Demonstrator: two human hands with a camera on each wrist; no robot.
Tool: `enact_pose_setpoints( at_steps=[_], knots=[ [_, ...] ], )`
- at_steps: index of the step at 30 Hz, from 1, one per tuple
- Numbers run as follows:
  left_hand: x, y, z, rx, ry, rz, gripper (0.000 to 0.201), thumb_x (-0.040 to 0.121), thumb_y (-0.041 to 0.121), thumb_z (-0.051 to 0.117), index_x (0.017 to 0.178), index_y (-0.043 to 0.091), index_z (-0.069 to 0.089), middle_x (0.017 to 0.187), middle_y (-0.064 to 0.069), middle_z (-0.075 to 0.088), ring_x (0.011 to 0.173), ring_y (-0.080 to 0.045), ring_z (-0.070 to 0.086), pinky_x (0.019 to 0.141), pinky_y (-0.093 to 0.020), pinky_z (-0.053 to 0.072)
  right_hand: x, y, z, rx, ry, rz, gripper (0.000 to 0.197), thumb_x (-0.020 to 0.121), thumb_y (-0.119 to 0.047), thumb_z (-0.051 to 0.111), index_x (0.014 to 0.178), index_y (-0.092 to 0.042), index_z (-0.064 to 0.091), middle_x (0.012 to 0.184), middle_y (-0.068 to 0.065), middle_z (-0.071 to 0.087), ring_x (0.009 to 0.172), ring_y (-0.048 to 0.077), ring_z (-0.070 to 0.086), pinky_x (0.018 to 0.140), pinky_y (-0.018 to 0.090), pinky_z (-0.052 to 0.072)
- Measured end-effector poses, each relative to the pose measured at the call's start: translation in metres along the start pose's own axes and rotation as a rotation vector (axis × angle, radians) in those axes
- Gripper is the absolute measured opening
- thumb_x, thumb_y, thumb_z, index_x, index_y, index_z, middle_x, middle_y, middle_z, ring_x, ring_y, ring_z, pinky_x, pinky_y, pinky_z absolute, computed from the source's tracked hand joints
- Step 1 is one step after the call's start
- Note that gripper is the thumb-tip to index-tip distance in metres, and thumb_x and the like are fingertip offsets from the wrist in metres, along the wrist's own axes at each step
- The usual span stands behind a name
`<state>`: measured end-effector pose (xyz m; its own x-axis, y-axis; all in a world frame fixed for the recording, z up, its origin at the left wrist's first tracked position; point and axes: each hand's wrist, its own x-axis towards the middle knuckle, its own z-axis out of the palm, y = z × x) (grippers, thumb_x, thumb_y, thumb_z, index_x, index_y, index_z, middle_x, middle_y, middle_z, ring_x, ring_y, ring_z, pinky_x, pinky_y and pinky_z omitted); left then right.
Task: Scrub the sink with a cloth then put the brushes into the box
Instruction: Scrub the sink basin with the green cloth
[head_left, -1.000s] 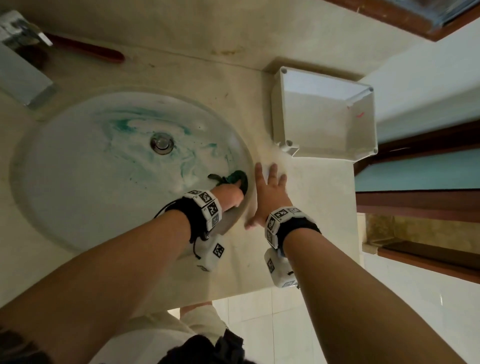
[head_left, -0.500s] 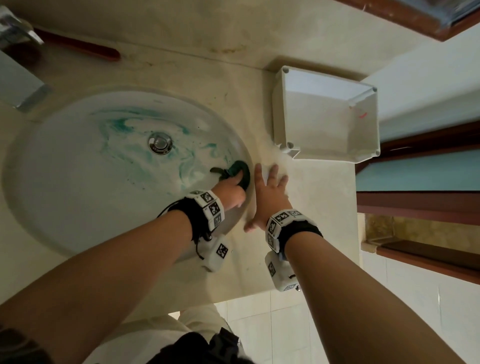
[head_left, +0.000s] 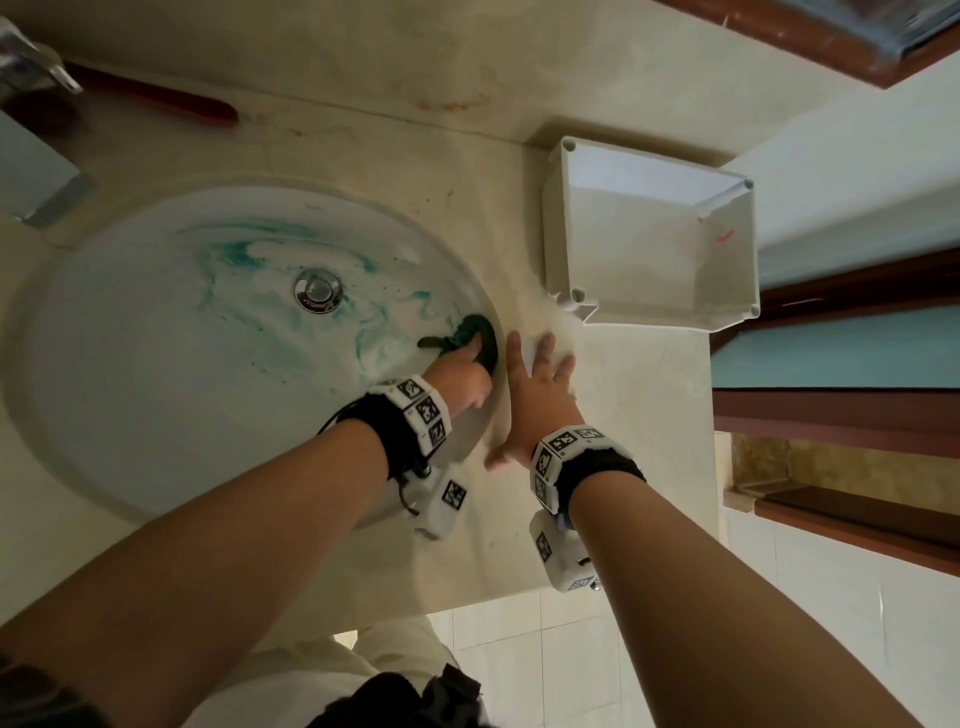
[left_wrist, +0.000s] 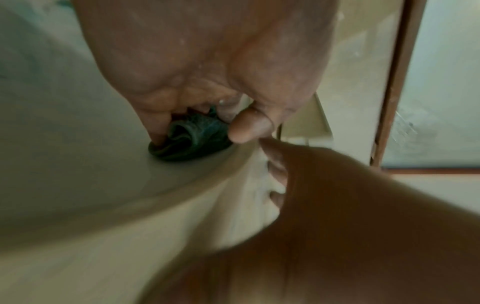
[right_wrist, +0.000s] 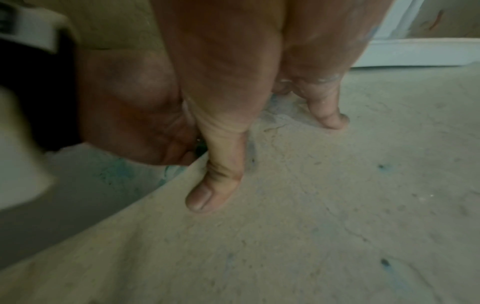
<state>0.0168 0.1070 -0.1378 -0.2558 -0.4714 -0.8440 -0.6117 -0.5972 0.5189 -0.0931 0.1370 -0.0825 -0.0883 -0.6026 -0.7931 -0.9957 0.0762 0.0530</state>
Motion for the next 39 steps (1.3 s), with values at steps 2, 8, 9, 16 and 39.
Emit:
enact_pose_setpoints(
  at_steps=[2,8,9,16,39],
  knots=[
    [0.003,0.004,-0.011,0.019,0.042,0.016,0.088,0.091,0.000,0.054,0.154,0.025,-0.003,0.158,-0.020,0.015,0.138,-0.038,0.032,0.109,-0.040,0.035,0.000,0.002,0.000,0.005,0.005,-0.003,0.155,0.054,-0.034,0.094,0.148,-0.027,-0.029,0.153,0.017,-0.035,0.140,0.050,-0.022,0.113,0.064,0.021],
    [-0.023,-0.005,0.003,-0.197,-0.037,0.040,0.094,0.075,-0.009,0.051,0.152,0.032,0.019,0.157,-0.010,0.020,0.141,-0.028,0.027,0.105,-0.027,0.033,-0.002,0.001,-0.002,0.005,-0.008,0.001,0.154,0.055,-0.032,0.094,0.147,-0.027,-0.030,0.152,0.016,-0.037,0.140,0.049,-0.024,0.113,0.065,0.020],
    [-0.025,-0.008,0.005,-0.211,-0.045,0.046,0.096,0.072,-0.010,0.051,0.152,0.032,0.021,0.156,-0.009,0.022,0.140,-0.027,0.028,0.102,-0.026,0.035,-0.002,0.000,-0.002,0.006,-0.009,0.002,0.154,0.055,-0.032,0.094,0.147,-0.027,-0.030,0.152,0.016,-0.037,0.140,0.049,-0.024,0.113,0.065,0.021],
    [0.014,0.022,-0.025,0.035,0.089,-0.076,0.096,0.087,-0.005,0.056,0.153,0.030,-0.005,0.158,-0.017,0.016,0.138,-0.037,0.030,0.105,-0.040,0.037,-0.002,0.002,-0.002,0.017,0.002,-0.007,0.155,0.054,-0.033,0.094,0.147,-0.028,-0.030,0.153,0.015,-0.036,0.140,0.048,-0.024,0.113,0.064,0.022],
    [0.012,0.020,-0.014,-0.221,0.058,-0.031,0.104,0.076,-0.013,0.048,0.151,0.043,0.003,0.152,-0.019,0.027,0.129,-0.039,0.043,0.104,-0.046,0.043,-0.003,0.002,-0.002,0.001,0.006,-0.014,0.155,0.054,-0.034,0.094,0.147,-0.029,-0.030,0.153,0.015,-0.036,0.140,0.049,-0.023,0.112,0.064,0.024]
  ],
)
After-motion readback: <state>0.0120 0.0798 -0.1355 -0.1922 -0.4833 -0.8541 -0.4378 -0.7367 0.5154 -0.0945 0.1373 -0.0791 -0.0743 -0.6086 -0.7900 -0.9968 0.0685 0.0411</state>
